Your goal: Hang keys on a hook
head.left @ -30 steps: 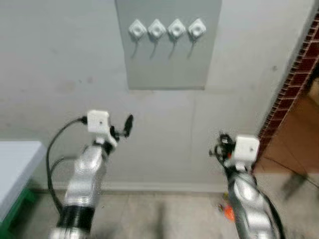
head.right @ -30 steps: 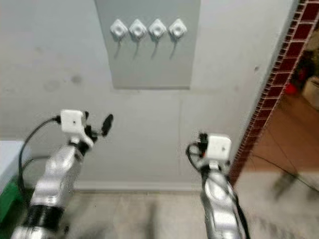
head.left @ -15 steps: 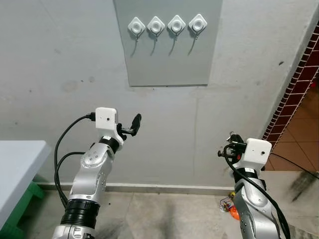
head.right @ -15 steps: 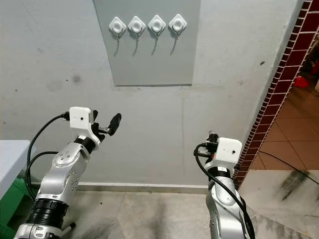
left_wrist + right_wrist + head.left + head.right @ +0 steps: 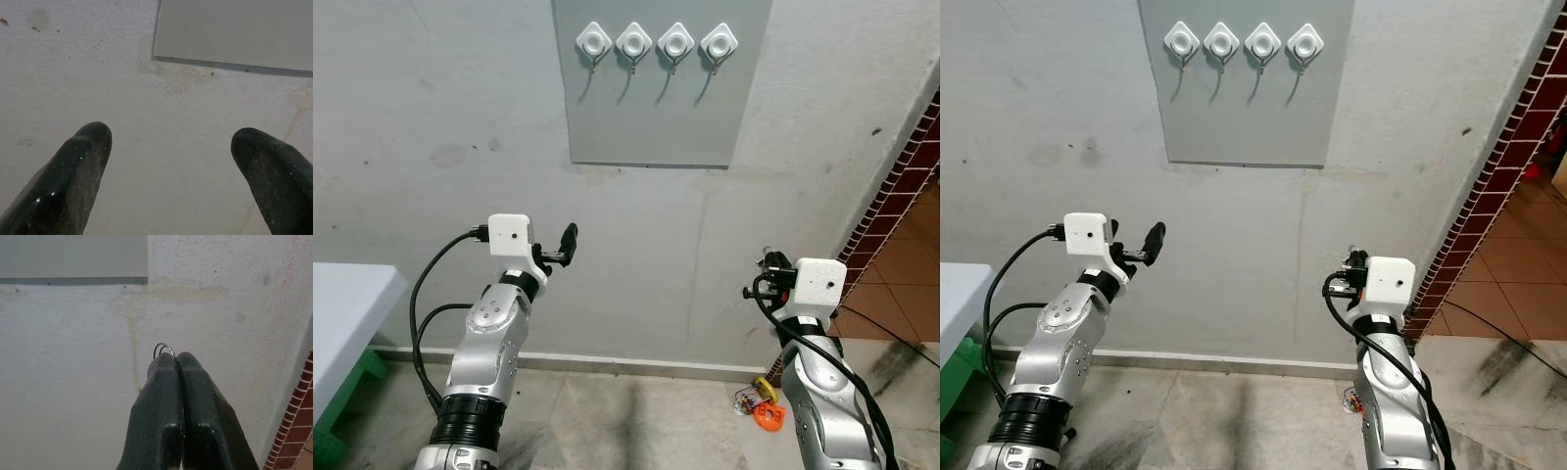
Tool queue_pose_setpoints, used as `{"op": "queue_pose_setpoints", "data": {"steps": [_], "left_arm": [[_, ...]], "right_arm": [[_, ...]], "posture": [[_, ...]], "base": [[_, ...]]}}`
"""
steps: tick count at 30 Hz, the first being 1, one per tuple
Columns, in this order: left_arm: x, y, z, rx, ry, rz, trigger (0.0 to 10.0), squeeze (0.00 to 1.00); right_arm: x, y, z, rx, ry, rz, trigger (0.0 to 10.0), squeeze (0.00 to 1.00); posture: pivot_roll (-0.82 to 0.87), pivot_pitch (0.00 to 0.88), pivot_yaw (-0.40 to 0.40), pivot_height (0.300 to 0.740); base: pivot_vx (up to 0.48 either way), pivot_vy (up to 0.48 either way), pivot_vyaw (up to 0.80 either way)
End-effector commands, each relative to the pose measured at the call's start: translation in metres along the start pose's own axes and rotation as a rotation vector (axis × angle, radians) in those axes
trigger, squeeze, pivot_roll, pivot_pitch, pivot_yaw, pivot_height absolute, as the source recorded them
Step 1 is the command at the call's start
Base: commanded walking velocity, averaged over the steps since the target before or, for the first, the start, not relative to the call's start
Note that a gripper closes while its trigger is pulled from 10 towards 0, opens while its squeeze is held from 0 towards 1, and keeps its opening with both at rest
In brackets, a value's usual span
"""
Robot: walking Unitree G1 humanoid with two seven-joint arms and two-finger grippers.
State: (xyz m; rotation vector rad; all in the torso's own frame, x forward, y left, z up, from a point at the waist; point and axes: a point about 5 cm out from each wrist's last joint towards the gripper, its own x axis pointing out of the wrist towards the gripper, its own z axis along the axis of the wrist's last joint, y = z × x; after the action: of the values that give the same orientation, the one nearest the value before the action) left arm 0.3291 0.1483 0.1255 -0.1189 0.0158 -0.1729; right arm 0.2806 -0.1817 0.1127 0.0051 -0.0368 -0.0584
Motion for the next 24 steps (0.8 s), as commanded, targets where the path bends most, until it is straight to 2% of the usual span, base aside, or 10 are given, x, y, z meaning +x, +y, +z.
{"op": "queue_pose_setpoints", "data": {"steps": [1, 12, 24], "left_arm": [[0.001, 0.001, 0.003, 0.027, 0.002, -0.010, 10.0, 0.00], [0.006, 0.002, 0.009, 0.044, -0.004, -0.050, 10.0, 0.00], [0.003, 0.003, 0.006, 0.058, 0.012, -0.060, 10.0, 0.00]], "right_arm": [[0.002, 0.003, 0.007, 0.005, -0.024, 0.008, 10.0, 0.00], [0.004, 0.007, 0.020, 0.046, -0.104, 0.031, 10.0, 0.00], [0.006, 0.012, 0.025, 0.074, -0.140, 0.047, 10.0, 0.00]], "posture": [[-0.13, 0.000, 0.007, 0.740], [-0.13, 0.000, 0.019, 0.740], [-0.12, 0.000, 0.021, 0.740]], "base": [[0.000, 0.000, 0.00], [0.000, 0.000, 0.00], [0.000, 0.000, 0.00]]}}
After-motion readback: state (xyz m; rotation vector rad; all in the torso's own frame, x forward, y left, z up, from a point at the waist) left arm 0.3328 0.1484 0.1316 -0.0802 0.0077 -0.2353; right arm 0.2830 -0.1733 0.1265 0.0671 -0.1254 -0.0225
